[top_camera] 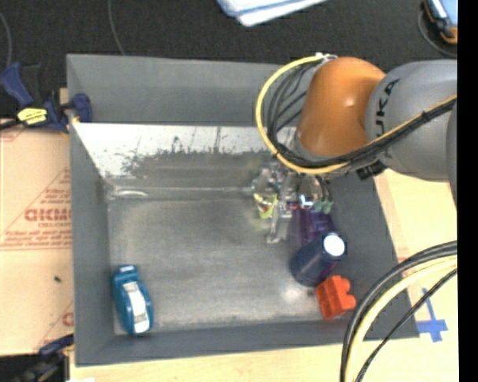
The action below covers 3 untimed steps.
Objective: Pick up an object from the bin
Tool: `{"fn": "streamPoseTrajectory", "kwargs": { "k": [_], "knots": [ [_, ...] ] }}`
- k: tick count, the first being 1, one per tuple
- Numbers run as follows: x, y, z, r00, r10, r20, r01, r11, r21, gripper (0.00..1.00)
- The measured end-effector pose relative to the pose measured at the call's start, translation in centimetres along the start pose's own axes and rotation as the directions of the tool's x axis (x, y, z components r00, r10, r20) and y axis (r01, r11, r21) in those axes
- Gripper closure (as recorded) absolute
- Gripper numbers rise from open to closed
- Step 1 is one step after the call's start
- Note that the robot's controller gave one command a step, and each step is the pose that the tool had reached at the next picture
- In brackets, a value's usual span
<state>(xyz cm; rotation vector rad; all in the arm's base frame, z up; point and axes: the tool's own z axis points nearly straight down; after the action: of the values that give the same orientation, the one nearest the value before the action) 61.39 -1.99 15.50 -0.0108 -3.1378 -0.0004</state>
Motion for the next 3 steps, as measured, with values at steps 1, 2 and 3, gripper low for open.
{"fn": "streamPoseTrajectory", "kwargs": {
  "k": [1, 2, 3],
  "knots": [
    [-0.2, 0.0, -0.5, 1.000, 0.000, 0.008, 0.000, 1.000, 0.001, 0.00],
    [0.8, -6.5, 4.3, 1.000, -0.007, 0.000, 0.007, 1.000, 0.000, 0.00],
    [1.7, -7.5, 5.1, 0.996, 0.088, 0.012, -0.088, 0.996, -0.001, 0.00]
  ]
}}
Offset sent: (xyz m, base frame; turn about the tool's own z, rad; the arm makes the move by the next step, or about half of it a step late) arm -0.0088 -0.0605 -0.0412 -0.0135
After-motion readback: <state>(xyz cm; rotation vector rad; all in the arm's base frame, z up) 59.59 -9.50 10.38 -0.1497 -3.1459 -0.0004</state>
